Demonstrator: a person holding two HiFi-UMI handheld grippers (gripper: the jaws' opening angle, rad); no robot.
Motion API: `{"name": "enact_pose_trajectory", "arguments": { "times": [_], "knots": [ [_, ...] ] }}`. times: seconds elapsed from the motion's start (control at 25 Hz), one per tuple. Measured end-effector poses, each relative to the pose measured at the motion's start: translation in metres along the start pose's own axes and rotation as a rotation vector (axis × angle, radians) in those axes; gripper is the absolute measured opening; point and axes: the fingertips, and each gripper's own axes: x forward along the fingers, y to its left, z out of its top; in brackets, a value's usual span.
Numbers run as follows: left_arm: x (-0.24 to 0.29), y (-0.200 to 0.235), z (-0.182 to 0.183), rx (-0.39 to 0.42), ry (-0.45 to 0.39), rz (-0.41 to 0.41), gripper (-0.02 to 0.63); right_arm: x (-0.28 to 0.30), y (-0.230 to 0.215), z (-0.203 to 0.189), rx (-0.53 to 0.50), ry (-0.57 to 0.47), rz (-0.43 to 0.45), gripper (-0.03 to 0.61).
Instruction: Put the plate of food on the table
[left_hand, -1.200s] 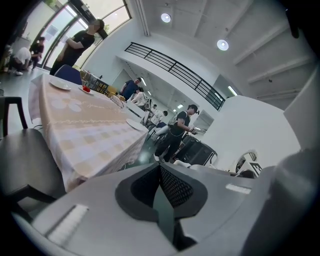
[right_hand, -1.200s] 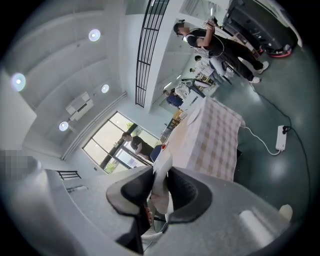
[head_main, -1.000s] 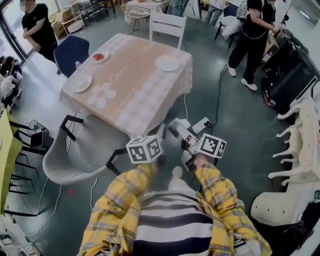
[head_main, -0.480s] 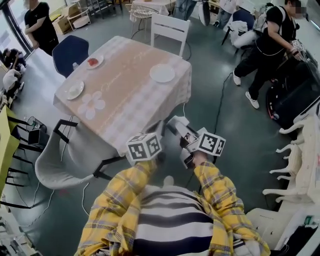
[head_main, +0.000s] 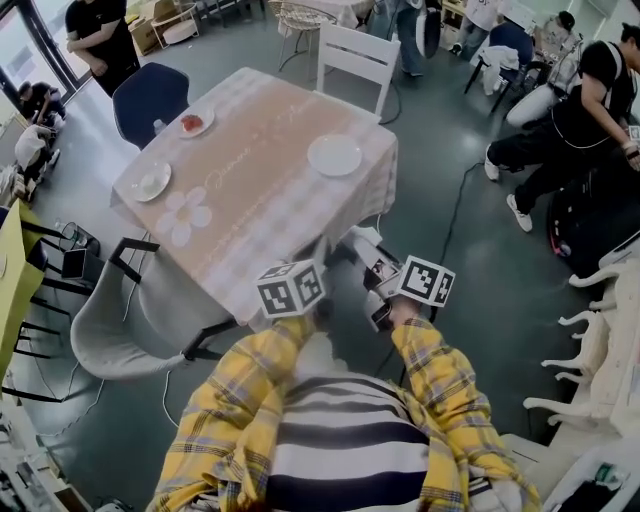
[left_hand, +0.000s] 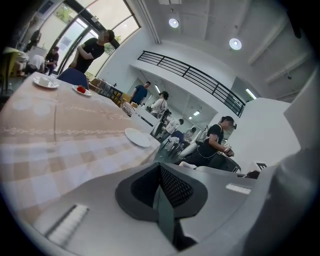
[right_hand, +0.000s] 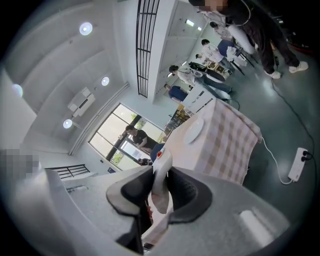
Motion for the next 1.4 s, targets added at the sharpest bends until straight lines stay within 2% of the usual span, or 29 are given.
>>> {"name": "enact_pose_trajectory", "arguments": {
  "times": [0.28,0.64,1.12,1.4],
  "knots": [
    [0.044,0.023,0.029,-0.031,0.011,0.023,-0.002,0.046,-0.014,0.029,0.007,0.043,-0.009,0.089],
    [0.09,0.054,0.07,-0.041,0.023,0.021,-0.002,0.101,-0.032,0.066,0.028,0.041,-0.034,0.089],
    [0.132,0.069,0.084,-0.09,0.047,-0.001,-0.002,0.14,-0.058,0.093,0.045,0.05,-0.078,0.089],
    [0.163,0.077,0.097,-0.123,0.027,0.042,-0.003,0.166,-0.075,0.119,0.041,0.098,-0.058,0.089]
  ]
}}
